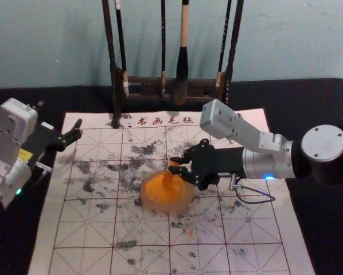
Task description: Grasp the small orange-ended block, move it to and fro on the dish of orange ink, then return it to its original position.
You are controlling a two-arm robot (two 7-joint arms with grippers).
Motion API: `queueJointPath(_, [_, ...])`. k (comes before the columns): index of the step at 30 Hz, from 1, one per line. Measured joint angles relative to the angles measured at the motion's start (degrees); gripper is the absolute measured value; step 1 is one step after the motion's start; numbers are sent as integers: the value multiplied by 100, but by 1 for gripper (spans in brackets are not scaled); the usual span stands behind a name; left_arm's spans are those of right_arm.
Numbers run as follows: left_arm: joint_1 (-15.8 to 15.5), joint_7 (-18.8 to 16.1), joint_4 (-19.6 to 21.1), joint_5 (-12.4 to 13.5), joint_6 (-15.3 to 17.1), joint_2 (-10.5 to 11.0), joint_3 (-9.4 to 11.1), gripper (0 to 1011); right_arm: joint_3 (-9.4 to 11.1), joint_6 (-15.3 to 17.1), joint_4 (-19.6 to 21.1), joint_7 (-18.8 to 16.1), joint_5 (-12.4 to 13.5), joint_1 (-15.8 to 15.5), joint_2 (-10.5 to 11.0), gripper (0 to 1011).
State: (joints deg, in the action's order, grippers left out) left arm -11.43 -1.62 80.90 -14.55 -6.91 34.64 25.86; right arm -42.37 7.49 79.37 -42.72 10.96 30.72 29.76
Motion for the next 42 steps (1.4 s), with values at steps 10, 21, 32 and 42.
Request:
queueJointPath(10, [0, 0, 0, 0, 0, 0, 0, 1002, 66, 19, 115, -13, 15, -87, 125, 136])
queueJointPath(21, [0, 0, 0, 0, 0, 0, 0, 1001, 128, 16, 367, -73, 106, -245, 318, 136])
queueJointPath(32, [0, 0, 0, 0, 0, 0, 0, 1001, 93, 12, 474, -127, 134, -331, 389, 136])
queueJointPath(42, [0, 0, 0, 0, 0, 0, 0, 1001, 27, 15, 526, -177, 171, -343, 356, 136])
